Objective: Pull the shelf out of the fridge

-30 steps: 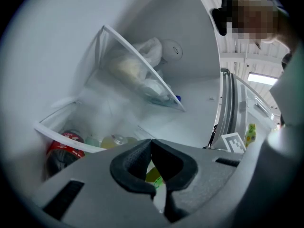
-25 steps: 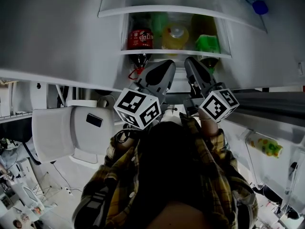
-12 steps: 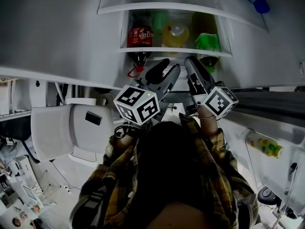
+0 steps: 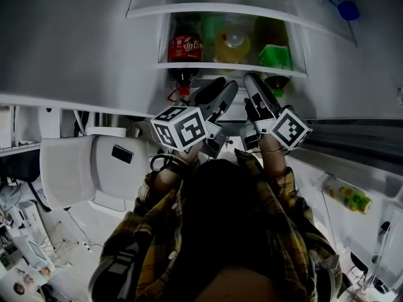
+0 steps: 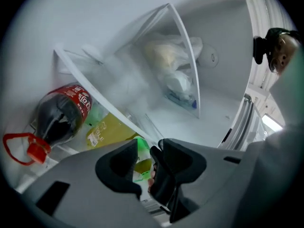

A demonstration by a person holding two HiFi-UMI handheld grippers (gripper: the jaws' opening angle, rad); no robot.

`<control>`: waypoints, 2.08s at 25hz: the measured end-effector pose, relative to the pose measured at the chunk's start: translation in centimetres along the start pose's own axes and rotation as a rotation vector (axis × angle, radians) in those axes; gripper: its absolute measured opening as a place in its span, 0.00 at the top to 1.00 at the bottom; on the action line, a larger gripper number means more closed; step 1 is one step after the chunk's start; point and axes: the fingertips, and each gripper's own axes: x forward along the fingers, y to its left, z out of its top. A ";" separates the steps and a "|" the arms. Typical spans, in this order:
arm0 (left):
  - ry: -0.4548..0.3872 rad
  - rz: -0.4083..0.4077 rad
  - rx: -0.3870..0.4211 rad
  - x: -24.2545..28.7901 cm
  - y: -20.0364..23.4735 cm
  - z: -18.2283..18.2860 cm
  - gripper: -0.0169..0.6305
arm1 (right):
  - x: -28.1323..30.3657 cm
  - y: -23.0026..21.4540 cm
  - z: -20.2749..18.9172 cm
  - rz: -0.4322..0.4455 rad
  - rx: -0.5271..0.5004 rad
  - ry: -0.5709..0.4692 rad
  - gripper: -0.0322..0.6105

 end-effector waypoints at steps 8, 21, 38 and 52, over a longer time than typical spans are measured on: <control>-0.090 0.003 -0.203 1.5 2.0 1.7 0.73 | 1.4 -1.0 0.5 0.014 0.100 -0.020 0.75; -0.198 0.033 -0.309 3.6 3.6 5.1 0.73 | 4.4 -2.0 2.2 0.019 0.188 -0.071 0.76; -0.276 0.050 -0.412 4.4 5.5 6.8 0.91 | 5.4 -2.7 3.3 0.010 0.292 -0.153 0.85; -0.283 0.041 -0.407 4.4 5.6 6.7 0.91 | 5.2 -3.1 3.2 0.034 0.341 -0.186 0.87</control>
